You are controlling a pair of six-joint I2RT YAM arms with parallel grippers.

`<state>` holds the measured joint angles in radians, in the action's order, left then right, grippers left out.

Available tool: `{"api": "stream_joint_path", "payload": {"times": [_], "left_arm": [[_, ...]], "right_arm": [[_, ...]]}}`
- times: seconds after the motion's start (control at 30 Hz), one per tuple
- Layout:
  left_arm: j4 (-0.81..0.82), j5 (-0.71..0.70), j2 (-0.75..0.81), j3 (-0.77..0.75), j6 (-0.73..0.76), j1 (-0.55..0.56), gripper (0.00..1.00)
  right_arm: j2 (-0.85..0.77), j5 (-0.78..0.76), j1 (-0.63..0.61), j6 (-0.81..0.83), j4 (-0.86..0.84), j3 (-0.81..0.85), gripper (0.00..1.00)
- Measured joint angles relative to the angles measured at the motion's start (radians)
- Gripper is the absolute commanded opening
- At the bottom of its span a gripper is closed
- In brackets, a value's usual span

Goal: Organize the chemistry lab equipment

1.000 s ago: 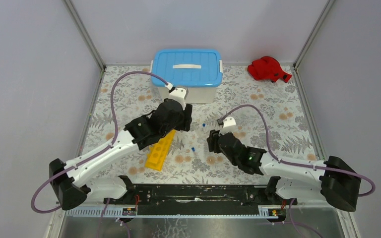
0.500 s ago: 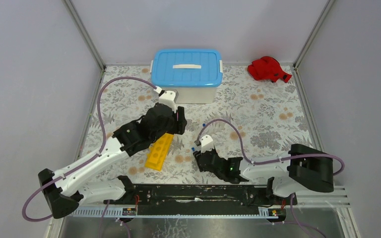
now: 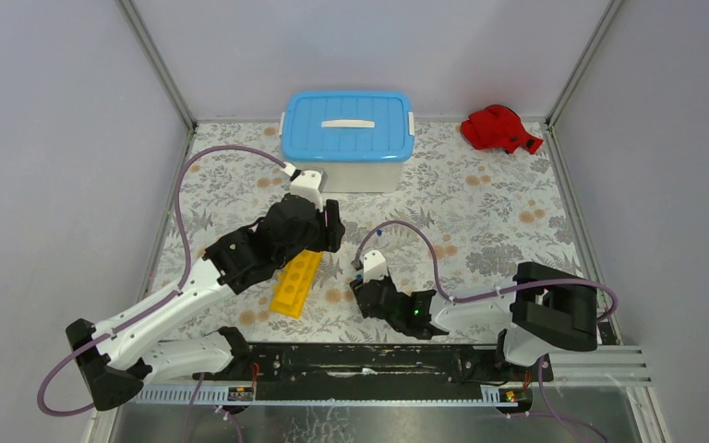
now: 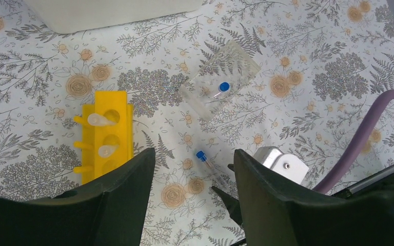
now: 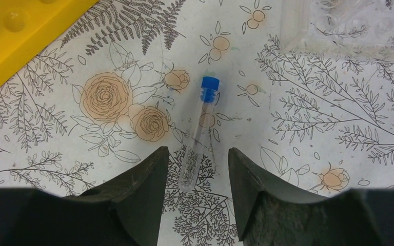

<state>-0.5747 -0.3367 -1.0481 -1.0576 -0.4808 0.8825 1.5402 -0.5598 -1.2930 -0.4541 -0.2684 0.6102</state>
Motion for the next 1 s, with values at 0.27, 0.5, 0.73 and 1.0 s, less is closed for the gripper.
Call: {"api": "stream_joint_path", "payload": {"times": [0.27,0.5,0.73,1.0], "left_arm": [[-0.002,0.0,0.007,0.01,0.0,0.0,0.65],[-0.003,0.0,0.007,0.013,0.0,0.0,0.65],[-0.003,-0.001,0.007,0.017,-0.001,0.0,0.65],[-0.006,-0.001,0.004,0.017,-0.001,0.0,0.67]], "right_arm": [[0.037,-0.004,0.0,-0.015,0.002,0.011,0.45],[0.064,-0.004,-0.001,-0.023,0.002,0.017,0.38],[0.078,-0.004,-0.001,-0.03,0.003,0.031,0.19],[0.074,-0.004,-0.001,-0.021,0.003,0.03,0.13]]}}
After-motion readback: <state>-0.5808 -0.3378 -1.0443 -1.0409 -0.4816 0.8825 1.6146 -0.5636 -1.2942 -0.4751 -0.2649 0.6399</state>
